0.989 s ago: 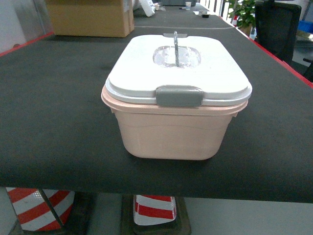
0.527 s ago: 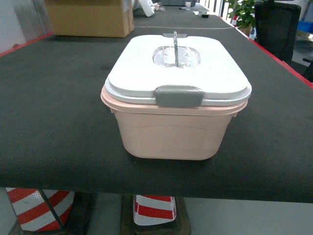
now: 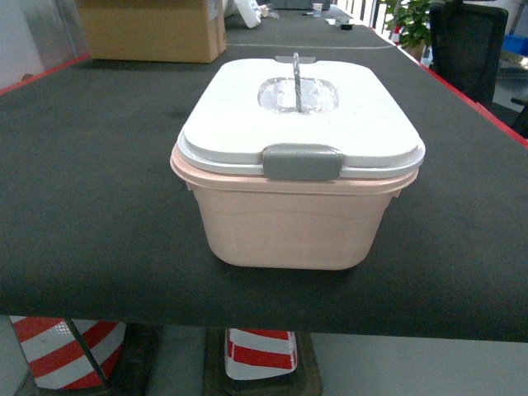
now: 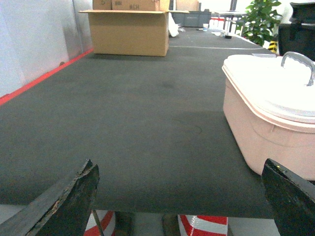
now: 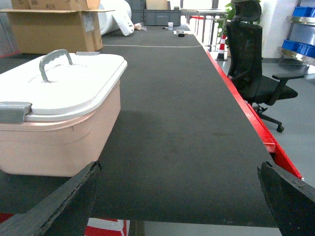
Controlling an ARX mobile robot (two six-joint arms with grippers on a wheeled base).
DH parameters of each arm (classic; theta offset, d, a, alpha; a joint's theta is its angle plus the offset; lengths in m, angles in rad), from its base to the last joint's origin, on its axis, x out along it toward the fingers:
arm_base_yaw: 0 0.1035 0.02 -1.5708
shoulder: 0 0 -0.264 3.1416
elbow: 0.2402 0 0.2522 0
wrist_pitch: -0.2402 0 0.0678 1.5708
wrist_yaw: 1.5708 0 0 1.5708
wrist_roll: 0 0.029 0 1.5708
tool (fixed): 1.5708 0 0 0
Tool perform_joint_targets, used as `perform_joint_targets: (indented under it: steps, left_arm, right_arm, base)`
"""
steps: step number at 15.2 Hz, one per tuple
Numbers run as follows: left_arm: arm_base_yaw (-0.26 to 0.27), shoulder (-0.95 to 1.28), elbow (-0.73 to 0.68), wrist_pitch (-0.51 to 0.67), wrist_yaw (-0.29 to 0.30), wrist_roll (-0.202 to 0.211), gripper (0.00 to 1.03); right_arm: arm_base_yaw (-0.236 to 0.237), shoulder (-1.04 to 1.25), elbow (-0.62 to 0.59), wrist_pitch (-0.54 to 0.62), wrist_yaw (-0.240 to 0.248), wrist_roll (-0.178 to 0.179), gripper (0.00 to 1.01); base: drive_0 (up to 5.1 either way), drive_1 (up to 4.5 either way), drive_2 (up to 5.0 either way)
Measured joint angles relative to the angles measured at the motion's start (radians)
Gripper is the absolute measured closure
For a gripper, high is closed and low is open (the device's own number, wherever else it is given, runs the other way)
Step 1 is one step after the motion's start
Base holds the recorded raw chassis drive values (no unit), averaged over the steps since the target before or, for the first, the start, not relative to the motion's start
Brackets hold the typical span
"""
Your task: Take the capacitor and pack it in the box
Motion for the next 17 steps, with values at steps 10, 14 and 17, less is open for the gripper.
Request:
perform_joint_targets:
  steps: [10, 14, 17]
  left_arm:
    - [0.000, 0.000, 0.000, 0.000, 0.000, 0.000, 0.05]
    - [0.000, 0.000, 0.000, 0.000, 0.000, 0.000, 0.05]
    - [0.000, 0.000, 0.000, 0.000, 0.000, 0.000, 0.05]
  right_arm:
    - [0.000, 0.000, 0.000, 0.000, 0.000, 0.000, 0.03]
    - [0.000, 0.000, 0.000, 0.000, 0.000, 0.000, 0.03]
    - [0.000, 0.000, 0.000, 0.000, 0.000, 0.000, 0.03]
  base:
    - [0.0, 0.00, 0.0]
    - [0.0, 0.00, 0.0]
    - [0.0, 0.00, 0.0]
